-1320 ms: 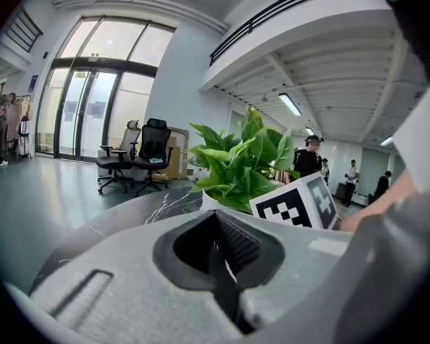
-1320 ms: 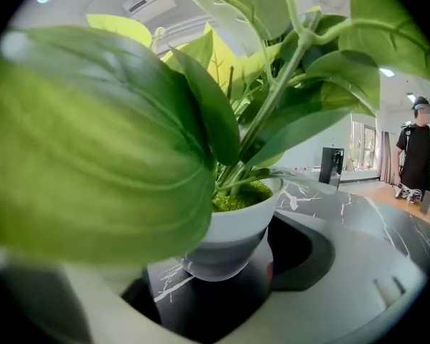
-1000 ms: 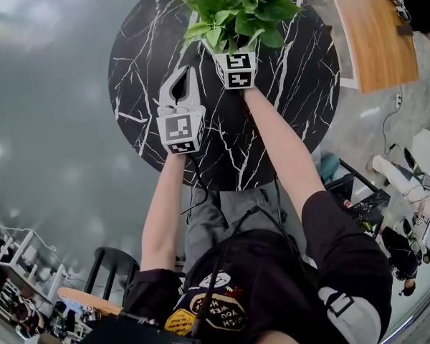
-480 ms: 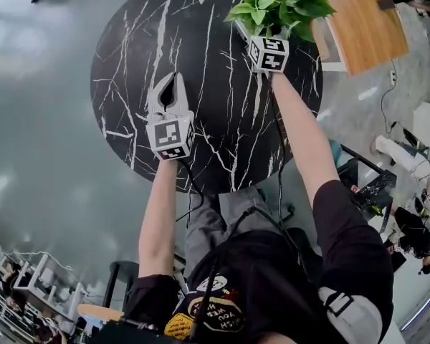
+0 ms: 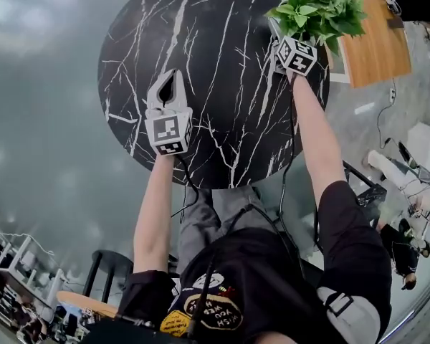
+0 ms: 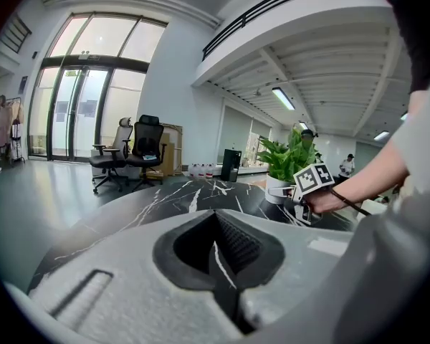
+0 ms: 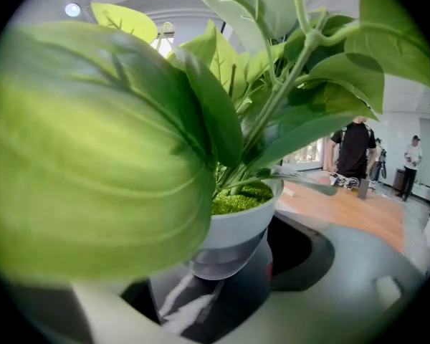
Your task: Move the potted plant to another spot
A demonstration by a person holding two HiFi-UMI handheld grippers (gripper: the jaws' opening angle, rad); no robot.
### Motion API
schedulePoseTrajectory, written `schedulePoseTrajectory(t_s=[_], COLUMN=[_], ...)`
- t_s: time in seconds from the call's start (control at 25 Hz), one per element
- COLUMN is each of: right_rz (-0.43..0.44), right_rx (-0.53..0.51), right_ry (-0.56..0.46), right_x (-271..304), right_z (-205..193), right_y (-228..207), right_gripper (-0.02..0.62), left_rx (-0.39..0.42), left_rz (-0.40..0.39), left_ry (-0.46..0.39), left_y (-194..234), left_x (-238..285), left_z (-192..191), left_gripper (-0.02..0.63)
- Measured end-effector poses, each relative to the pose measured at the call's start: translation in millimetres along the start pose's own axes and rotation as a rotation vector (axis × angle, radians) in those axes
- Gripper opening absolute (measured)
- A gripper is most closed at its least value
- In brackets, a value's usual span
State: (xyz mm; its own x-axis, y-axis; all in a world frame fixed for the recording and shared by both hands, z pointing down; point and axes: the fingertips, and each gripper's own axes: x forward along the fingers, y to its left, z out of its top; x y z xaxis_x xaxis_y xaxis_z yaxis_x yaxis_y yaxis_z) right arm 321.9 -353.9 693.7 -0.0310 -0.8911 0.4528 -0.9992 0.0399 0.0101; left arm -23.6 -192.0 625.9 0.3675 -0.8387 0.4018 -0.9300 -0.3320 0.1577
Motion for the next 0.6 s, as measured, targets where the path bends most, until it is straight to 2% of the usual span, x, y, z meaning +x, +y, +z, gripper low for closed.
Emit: schedulePoseTrajectory(t_s=[0.12, 0.32, 0.48, 0.6], right_rz=[0.123, 0.379, 0.528, 0.615], right_rx=[-0.064, -0.154, -0.221, -0.256], right_ry=[-0.007, -0.006, 0.0, -0.012], right_x=[6, -5, -29, -53], right_z=[3, -6, -19, -26], right_y=[83, 261, 381, 453], right_gripper=[0.477, 0.478, 0.478, 0.479], left_rx=[-0.013, -0.069, -0.115, -0.139], left_rz=[0.049, 0.154, 0.239, 0.311], left_ry=[0.004, -0.01, -0.012, 0.001], left_y=[21, 62, 97, 116], left_x=[-16, -59, -98, -132], left_z=[-6, -11, -17, -25], left_gripper=[0.005, 0.004, 0.005, 0.005])
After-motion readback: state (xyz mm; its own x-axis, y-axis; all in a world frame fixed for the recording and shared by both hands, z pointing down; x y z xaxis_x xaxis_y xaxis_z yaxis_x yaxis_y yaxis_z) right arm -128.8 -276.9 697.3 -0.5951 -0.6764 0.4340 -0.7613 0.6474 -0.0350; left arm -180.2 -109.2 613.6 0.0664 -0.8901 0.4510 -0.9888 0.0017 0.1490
